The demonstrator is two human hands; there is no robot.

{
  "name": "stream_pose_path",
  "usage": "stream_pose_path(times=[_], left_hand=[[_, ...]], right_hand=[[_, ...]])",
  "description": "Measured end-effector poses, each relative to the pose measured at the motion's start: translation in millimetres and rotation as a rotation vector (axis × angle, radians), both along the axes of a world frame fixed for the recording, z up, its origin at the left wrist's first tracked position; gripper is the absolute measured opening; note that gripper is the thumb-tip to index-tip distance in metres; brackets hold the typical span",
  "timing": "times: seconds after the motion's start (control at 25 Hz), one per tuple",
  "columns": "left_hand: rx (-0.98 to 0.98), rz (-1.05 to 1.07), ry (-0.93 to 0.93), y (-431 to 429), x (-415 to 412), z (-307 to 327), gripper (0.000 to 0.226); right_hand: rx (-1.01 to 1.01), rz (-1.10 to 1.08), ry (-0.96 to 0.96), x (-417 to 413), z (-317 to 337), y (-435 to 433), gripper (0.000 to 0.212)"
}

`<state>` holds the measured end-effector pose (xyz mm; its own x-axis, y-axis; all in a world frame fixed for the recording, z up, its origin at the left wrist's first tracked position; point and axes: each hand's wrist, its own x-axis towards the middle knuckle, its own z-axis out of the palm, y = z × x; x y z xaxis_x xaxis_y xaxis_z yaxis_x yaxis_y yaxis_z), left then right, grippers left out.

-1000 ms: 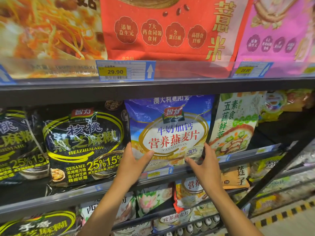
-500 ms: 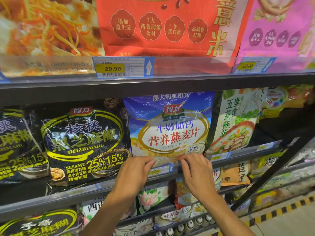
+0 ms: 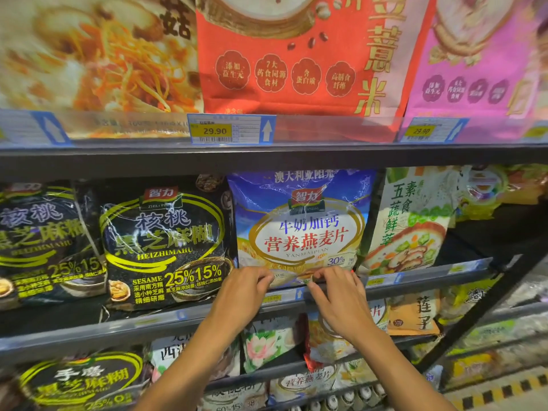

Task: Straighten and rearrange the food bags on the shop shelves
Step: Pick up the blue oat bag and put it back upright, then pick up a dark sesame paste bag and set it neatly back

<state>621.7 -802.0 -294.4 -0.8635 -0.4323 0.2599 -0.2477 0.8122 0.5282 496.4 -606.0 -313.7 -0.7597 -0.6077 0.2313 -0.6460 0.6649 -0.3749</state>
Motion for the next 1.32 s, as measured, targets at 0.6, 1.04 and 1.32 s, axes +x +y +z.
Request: stream_pose_path(times=[0.6,1.04,1.32], left_hand=[[0.01,0.369,0.079,22,160,33,0.061],[0.282,0.584,0.069,-69,198,38,0.132],[0.409,0.523,-0.127,-164,175,20,0.132]], right_hand=[[-0.308,0.278,-0.302,98,25,7,0.07],[-0.319,0.316,-0.387,148,25,-70,0.106],[-0.296,0.213,-0.387,143,27,-139,0.105]])
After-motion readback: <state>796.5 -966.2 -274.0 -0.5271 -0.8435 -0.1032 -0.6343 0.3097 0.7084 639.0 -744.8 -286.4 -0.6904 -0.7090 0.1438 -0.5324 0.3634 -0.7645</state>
